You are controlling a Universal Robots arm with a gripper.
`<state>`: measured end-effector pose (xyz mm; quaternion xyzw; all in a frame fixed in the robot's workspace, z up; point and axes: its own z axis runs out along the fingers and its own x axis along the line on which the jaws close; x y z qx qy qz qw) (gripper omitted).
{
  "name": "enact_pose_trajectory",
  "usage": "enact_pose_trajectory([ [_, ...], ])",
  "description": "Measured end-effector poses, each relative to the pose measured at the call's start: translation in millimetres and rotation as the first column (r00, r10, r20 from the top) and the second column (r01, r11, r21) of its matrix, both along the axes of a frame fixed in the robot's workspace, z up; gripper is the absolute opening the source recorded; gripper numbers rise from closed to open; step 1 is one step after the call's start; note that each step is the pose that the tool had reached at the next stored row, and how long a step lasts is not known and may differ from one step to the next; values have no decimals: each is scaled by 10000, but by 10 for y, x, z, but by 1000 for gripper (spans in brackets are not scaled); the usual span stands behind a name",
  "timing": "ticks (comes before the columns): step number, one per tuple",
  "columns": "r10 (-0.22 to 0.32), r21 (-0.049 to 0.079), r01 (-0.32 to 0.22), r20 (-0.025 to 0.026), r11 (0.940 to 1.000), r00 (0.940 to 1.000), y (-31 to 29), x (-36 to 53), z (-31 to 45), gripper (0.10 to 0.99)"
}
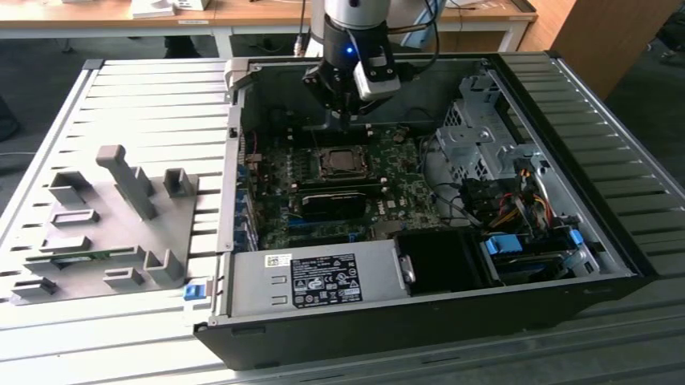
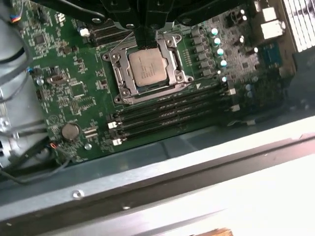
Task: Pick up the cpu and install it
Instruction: 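Install the first cpu locking lever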
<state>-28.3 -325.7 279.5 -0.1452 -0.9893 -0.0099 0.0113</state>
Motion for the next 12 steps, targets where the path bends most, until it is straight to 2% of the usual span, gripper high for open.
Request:
enact_pose_trajectory([
  [3, 385, 6, -385, 0, 9993, 9993, 0, 0, -2, 106],
  [8, 581, 14, -581, 14, 9983, 9983, 0, -2, -6, 106],
  [12, 598, 15, -598, 50, 9982, 9982, 0, -69, -13, 106],
])
